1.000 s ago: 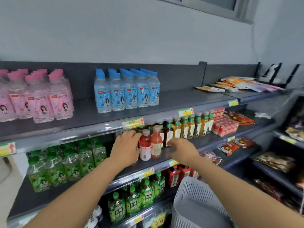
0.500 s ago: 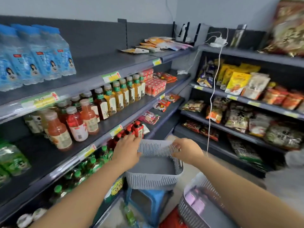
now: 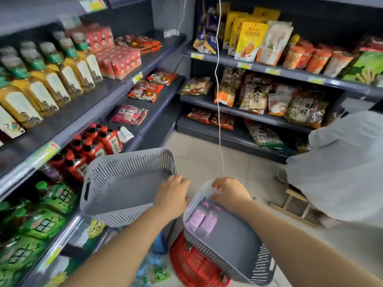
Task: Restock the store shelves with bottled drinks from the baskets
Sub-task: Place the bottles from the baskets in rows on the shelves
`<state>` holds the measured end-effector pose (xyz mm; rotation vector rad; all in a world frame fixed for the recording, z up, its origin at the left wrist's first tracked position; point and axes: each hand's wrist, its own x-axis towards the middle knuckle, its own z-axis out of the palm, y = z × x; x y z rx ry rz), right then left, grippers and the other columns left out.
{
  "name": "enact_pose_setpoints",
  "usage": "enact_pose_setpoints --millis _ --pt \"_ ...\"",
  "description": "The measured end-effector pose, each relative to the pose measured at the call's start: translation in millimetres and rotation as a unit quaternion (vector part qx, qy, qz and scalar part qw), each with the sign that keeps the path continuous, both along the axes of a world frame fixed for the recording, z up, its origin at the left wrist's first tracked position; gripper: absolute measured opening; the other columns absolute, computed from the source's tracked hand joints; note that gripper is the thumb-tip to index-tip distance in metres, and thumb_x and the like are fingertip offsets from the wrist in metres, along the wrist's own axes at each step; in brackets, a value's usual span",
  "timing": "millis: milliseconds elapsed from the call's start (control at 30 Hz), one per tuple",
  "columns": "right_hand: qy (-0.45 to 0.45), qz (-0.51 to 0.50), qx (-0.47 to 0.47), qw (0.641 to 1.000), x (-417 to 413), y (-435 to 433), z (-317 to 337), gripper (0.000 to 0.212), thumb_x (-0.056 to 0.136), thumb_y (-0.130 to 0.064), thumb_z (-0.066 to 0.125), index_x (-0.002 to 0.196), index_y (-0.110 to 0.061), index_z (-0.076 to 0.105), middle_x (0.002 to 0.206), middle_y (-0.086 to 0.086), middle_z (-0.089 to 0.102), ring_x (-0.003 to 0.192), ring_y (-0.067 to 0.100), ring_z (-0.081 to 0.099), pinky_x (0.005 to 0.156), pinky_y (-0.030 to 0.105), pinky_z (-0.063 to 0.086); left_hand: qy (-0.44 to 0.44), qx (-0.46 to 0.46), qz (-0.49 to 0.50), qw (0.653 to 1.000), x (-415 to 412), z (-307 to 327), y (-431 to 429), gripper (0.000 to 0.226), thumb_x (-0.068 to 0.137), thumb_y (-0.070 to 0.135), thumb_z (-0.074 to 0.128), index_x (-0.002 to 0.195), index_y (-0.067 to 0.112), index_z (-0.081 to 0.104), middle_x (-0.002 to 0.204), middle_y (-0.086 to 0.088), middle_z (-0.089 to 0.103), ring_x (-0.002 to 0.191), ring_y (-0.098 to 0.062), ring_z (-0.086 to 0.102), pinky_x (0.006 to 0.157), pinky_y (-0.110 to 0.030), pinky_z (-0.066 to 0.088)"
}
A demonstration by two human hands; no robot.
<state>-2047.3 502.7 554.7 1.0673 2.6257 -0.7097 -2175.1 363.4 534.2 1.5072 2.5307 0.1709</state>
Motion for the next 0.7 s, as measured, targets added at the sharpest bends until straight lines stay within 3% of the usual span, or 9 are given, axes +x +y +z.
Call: enact_pose_setpoints --millis 200,433,567,700 --pt "-0.04 -0.036 -0.058 0.997 13 49 -90 0.037 0.087 -0.046 0.059 0.12 -0.031 0.064 0.117 0.002 0.068 0.11 0.027 0.061 0.085 0.031 0.048 -0.019 -0.076 -0.052 0.996 22 -80 70 0.036 0.087 0.026 0.058 0.122 0.019 0.051 0.12 -0.004 0.052 0.117 -0.024 0.048 0.089 -0.035 0.041" --pt "-0.088 -0.076 -0.128 0.985 21 73 -200 0.046 0.087 -0.032 0.064 0.131 -0.022 0.056 0.128 0.003 0.062 0.119 0.024 0.056 0.094 0.032 0.046 -0.07 -0.196 -0.041 0.977 38 -195 114 0.062 0.087 0.026 0.061 0.142 0.014 0.034 0.134 -0.006 0.046 0.125 -0.024 0.046 0.101 -0.034 0.037" --pt "-0.11 -0.108 -0.177 0.972 27 78 -258 0.043 0.087 -0.031 0.064 0.129 -0.023 0.057 0.127 0.002 0.061 0.119 0.024 0.056 0.095 0.032 0.046 -0.153 -0.243 -0.006 0.958 42 -253 128 0.069 0.088 0.021 0.065 0.144 0.006 0.027 0.147 -0.013 0.03 0.131 -0.03 0.04 0.104 -0.039 0.04" --pt "-0.125 -0.154 -0.227 0.953 29 74 -309 0.049 0.085 -0.031 0.066 0.131 -0.021 0.055 0.126 0.003 0.061 0.117 0.025 0.057 0.091 0.031 0.047 -0.23 -0.255 0.079 0.936 41 -305 130 0.075 0.085 0.01 0.065 0.145 0.0 0.021 0.149 -0.019 0.028 0.136 -0.032 0.035 0.109 -0.037 0.034"
